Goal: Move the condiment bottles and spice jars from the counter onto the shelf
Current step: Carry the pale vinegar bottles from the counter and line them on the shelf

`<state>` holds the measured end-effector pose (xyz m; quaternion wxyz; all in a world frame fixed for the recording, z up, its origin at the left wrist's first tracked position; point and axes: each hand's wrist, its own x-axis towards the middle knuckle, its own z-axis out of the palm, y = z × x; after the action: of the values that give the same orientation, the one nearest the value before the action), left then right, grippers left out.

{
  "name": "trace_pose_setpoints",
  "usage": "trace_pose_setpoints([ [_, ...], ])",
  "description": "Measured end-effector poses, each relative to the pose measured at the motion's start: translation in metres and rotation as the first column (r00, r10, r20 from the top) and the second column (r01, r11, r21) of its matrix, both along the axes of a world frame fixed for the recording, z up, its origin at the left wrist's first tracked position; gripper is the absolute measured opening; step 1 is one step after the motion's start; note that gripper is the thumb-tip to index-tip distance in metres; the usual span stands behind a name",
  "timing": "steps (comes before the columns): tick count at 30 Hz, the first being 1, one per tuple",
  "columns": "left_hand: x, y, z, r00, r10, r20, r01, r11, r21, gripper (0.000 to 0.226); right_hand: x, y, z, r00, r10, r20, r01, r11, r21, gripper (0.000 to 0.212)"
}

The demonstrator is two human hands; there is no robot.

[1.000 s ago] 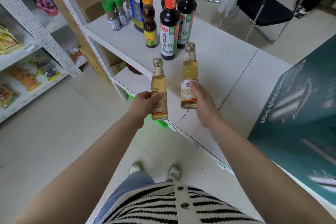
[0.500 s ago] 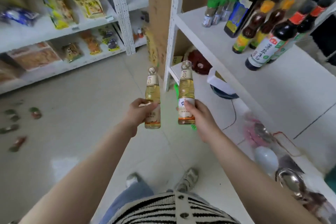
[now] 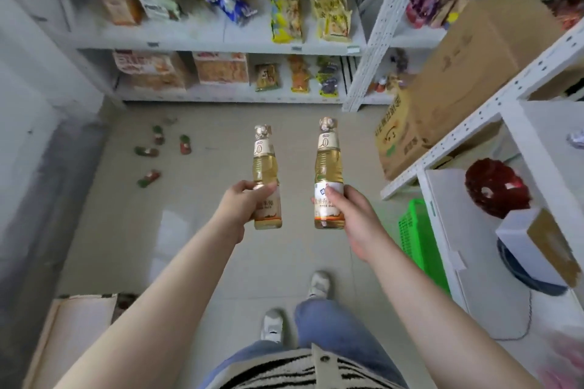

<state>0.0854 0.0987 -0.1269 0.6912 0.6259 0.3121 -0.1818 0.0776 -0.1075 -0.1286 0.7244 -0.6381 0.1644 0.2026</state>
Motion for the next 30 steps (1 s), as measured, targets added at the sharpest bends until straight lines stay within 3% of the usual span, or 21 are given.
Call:
trace_pose_setpoints([
  [11, 0.118, 0.078, 0.011, 0.944, 0.329, 0.031, -0.330, 0.943, 0.034, 0.048, 0.184, 0.090, 0.005, 0.946, 0.325, 0.016, -0.325, 0.946, 0.016, 0.031],
  [18, 0.172, 0.147, 0.017, 0.865, 0.501, 0.041, -0.503, 0.862, 0.061, 0.044, 0.275, 0.172, 0.018, 0.862, 0.503, 0.059, -0.504, 0.864, 0.002, 0.025],
  [24, 0.228, 0.225, 0.011, 0.823, 0.567, 0.038, -0.568, 0.822, 0.038, 0.041, 0.341, 0.257, 0.013, 0.813, 0.579, 0.065, -0.580, 0.815, -0.007, 0.030],
  [30, 0.306, 0.332, 0.018, 0.823, 0.566, 0.052, -0.567, 0.823, 0.022, 0.044, 0.412, 0.360, 0.015, 0.825, 0.559, 0.083, -0.560, 0.828, -0.019, 0.027],
])
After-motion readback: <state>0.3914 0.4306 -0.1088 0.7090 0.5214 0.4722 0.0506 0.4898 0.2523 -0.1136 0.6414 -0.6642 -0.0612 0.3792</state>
